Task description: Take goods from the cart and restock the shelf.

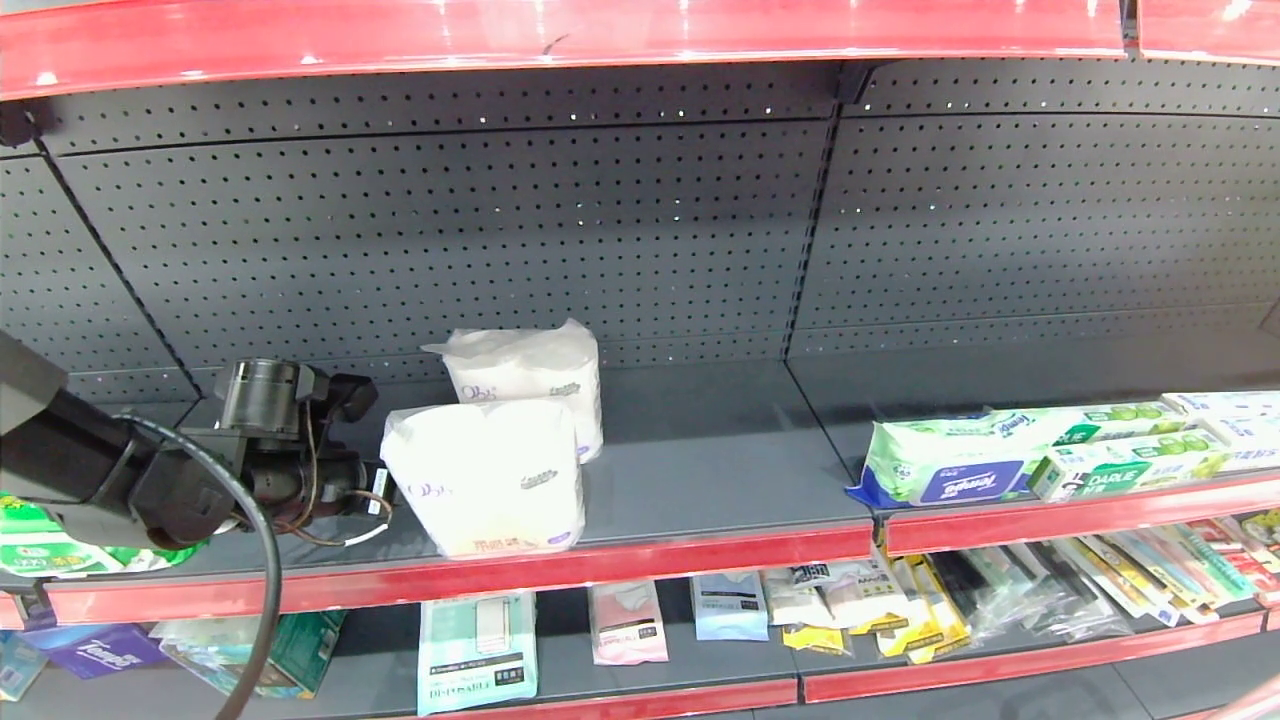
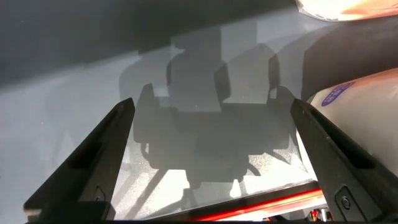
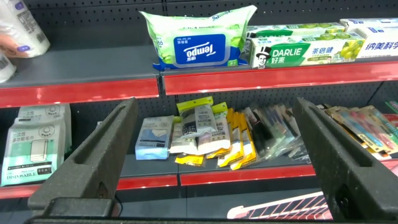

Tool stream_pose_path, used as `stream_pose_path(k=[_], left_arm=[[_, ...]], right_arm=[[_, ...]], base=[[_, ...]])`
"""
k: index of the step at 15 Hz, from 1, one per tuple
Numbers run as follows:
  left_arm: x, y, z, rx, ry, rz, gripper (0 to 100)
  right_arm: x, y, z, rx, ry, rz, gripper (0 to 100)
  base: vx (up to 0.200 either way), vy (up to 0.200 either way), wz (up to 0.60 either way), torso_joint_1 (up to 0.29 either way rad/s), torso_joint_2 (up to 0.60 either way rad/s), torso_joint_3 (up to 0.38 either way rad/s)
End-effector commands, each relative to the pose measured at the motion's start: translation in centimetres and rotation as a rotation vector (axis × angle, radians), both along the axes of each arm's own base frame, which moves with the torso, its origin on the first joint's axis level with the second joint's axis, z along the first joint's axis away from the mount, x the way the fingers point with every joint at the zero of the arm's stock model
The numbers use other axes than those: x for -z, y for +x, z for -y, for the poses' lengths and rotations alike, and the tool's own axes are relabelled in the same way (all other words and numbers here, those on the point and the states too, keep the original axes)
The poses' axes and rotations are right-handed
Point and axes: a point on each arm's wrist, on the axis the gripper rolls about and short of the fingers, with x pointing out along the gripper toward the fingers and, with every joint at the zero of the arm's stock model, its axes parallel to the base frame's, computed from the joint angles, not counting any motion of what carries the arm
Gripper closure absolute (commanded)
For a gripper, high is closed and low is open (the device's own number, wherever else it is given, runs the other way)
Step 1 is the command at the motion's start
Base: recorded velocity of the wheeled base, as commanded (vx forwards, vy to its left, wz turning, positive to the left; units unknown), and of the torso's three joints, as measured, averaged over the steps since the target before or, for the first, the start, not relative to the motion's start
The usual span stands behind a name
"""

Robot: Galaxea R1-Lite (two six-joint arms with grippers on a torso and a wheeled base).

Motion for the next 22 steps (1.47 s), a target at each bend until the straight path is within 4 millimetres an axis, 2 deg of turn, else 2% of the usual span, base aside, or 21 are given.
stream_pose_path(k=[1,22], left_arm=[[-0.03,-0.01,0.06,0.002,-0.001,0.001,0],[0.44,0.35,0.46,0.022,-0.013,-0.009,0]], right_arm=[[0.00,0.01,0.00,0.000,0.000,-0.001,0],[0.00,0.01,0.00,0.000,0.000,-0.001,0]], base=[[0.000,0.000,0.00,0.000,0.00,0.000],[0.000,0.000,0.00,0.000,0.00,0.000]])
